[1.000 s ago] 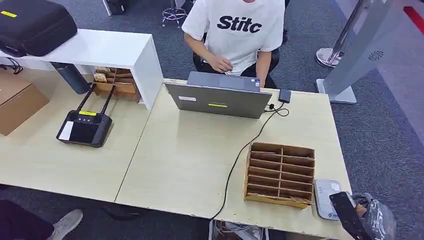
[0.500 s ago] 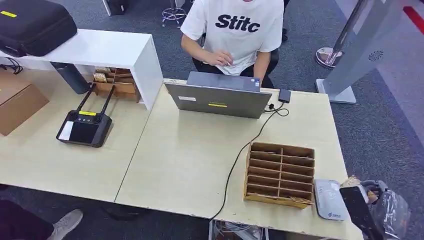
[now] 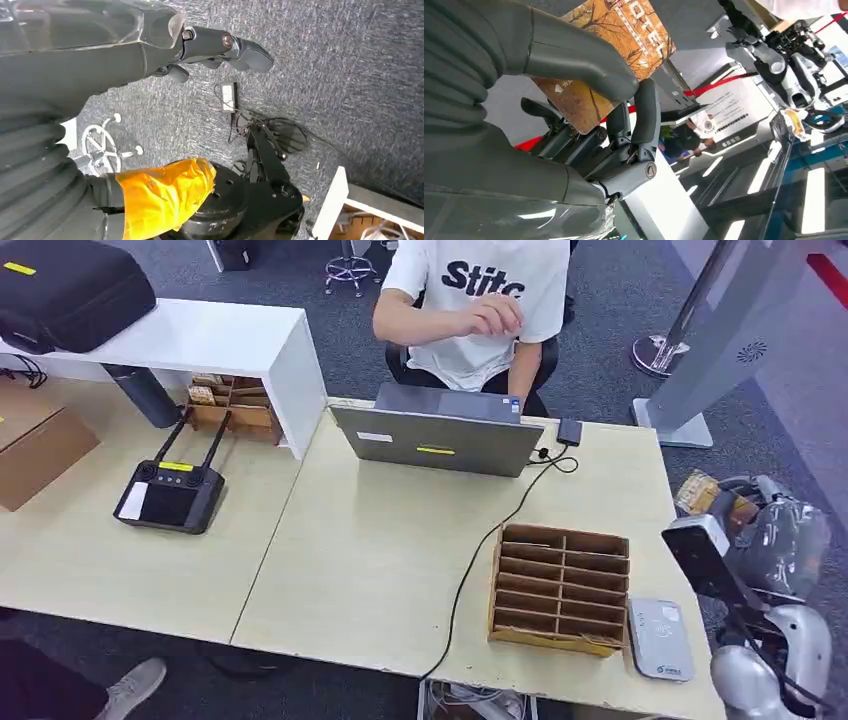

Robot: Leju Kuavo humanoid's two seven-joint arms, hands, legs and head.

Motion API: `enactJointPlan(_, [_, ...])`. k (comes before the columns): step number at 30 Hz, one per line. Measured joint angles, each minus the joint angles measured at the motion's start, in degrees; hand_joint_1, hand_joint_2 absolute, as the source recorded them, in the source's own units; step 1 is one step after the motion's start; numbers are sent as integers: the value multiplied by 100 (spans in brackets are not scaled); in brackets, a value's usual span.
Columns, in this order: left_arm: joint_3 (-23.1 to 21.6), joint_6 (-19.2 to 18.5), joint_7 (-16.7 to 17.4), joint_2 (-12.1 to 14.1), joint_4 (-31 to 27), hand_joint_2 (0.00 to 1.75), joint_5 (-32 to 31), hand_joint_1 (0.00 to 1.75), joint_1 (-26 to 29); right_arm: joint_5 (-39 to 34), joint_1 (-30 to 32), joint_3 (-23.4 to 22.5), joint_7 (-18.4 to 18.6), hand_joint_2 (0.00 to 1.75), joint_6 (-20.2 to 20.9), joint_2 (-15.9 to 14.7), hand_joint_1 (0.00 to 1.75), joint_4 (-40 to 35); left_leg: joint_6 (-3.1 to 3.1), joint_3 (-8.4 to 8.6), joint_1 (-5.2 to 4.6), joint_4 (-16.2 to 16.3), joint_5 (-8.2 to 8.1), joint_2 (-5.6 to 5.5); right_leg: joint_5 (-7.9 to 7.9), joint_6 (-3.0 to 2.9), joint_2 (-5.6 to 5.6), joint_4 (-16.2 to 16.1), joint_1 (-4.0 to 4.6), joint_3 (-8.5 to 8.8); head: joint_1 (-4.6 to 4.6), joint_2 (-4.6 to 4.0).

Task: Pass the card to the sensor for recognition and then transmit it.

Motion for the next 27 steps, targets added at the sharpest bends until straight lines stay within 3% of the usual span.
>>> enactJointPlan(13, [136, -158, -68, -4, 127, 175, -232, 0, -78, 57, -220, 232, -20, 175, 37, -101, 175, 109, 3, -15, -1, -1, -3, 4, -1, 3, 3, 2, -2, -5, 2, 0])
enactJointPlan(16, [382, -502, -286, -2, 316, 175, -766, 0, -294, 172, -964, 607, -50, 175, 408, -173, 175, 377, -7, -12, -1, -1, 7, 25, 17, -10, 24, 5, -4, -18, 2, 0])
enactJointPlan(19, [702, -730, -729, 66, 718, 175, -1271, 0, -646, 429, -2098, 1214, 77, 175, 901, -197, 175, 936, -12, -16, 0, -2, 31, 31, 37, -12, 34, 7, -4, -25, 0, 0])
enactJointPlan(23, [1088, -741, -1333, 306, 1570, 175, -1624, 0, -1157, 660, -3753, 2185, 452, 175, 1422, -42, 175, 2053, -20, -44, 0, -1, 64, 13, 57, -21, 17, 20, -3, -54, -4, 0])
enactJointPlan(27, [1283, -695, -1525, 491, 2198, 175, -1738, 0, -1470, 699, -4796, 2813, 653, 175, 1631, 238, 175, 2930, -25, -61, 4, -1, 79, -1, 67, -25, 5, 21, 2, -72, -2, 0])
